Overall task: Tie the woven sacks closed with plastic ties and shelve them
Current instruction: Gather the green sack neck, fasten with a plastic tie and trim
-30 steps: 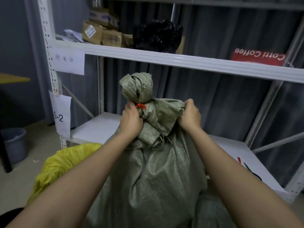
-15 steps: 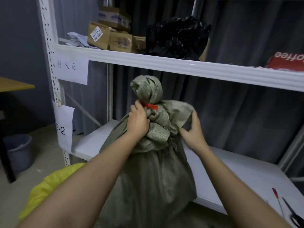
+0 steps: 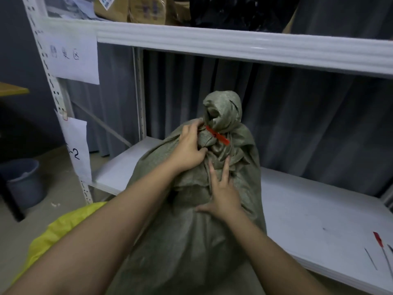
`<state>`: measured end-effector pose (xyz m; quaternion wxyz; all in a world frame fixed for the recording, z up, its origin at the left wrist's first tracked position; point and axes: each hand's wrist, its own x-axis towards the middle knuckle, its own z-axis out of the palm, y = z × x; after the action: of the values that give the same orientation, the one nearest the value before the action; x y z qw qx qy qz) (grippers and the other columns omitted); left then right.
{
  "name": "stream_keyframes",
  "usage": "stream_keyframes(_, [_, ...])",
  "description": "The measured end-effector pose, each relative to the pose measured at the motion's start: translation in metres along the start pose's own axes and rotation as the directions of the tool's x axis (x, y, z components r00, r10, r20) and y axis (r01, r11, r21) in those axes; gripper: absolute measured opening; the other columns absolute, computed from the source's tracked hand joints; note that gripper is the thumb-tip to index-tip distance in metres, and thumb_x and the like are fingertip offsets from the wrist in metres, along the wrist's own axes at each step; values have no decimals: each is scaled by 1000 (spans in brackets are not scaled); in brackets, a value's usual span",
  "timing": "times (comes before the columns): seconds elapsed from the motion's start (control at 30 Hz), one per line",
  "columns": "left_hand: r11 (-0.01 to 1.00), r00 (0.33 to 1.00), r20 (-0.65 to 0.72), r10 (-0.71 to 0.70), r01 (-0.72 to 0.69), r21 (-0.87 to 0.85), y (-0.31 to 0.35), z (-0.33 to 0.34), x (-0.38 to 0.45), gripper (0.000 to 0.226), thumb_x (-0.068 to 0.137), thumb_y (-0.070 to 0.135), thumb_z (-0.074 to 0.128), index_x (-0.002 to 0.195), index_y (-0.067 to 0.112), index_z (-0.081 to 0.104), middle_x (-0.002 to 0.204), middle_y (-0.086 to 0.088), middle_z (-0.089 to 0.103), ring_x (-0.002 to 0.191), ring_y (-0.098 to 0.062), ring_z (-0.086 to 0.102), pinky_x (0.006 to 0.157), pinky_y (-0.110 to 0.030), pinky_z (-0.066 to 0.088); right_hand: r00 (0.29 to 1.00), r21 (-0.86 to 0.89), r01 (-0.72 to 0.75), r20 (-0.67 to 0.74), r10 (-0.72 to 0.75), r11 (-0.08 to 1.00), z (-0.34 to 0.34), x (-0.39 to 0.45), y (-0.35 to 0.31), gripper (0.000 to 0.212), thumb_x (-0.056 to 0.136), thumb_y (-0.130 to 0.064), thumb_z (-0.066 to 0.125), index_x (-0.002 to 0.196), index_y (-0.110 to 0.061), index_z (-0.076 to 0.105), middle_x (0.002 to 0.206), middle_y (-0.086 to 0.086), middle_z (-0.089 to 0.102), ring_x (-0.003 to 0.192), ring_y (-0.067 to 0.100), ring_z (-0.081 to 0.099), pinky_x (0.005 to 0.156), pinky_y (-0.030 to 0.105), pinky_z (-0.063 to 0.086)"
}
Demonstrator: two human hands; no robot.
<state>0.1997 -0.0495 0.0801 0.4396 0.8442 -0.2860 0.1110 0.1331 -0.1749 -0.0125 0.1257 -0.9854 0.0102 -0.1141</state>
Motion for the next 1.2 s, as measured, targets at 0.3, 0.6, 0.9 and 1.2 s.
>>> stream_keyframes(0.3, [899, 937, -39, -348, 345, 269, -75, -29, -28, 113, 71, 58, 69, 150, 26, -5, 158, -5, -12, 145, -30, -7, 117, -49, 4, 982, 46, 80, -176, -71, 996, -13, 90, -22, 70, 82, -1, 55, 141, -26, 25, 155, 17, 0, 106, 36, 55, 85, 35, 46])
stream_keyframes(0.6, [707, 831, -27, -555, 489, 511, -134, -5, -9, 31, 90, 24, 54, 116, 8, 50, 122, -16, 57, 108, -31, 57, 88, -36, 47, 965, -41, 32, -258, -41, 999, -10, 151, -18, 58, 83, -6, 61, 131, -21, 32, 144, 17, 19, 94, 35, 57, 71, 37, 47])
stream_keyframes(0.9, [868, 816, -336, -471, 496, -12, -148, -1, 51, 44, 93, 19, 49, 131, 7, 32, 122, -12, 56, 108, -30, 56, 85, -35, 43, 950, 2, 243, 201, -239, 970, 11, 141, 23, 138, 49, -71, 76, 134, -52, -31, 143, -2, -47, 139, 24, -27, 112, 53, -14])
stream_keyframes(1.2, [918, 777, -523, -349, 395, -26, -174, -32, 86, 19, 94, 1, 32, 111, 3, 40, 109, -18, 50, 82, -26, 49, 70, -37, 40, 961, -273, 256, 171, -215, 927, 60, 206, 0, 130, 70, -31, 80, 132, -50, -33, 147, 7, -41, 143, 43, 1, 108, 54, 32])
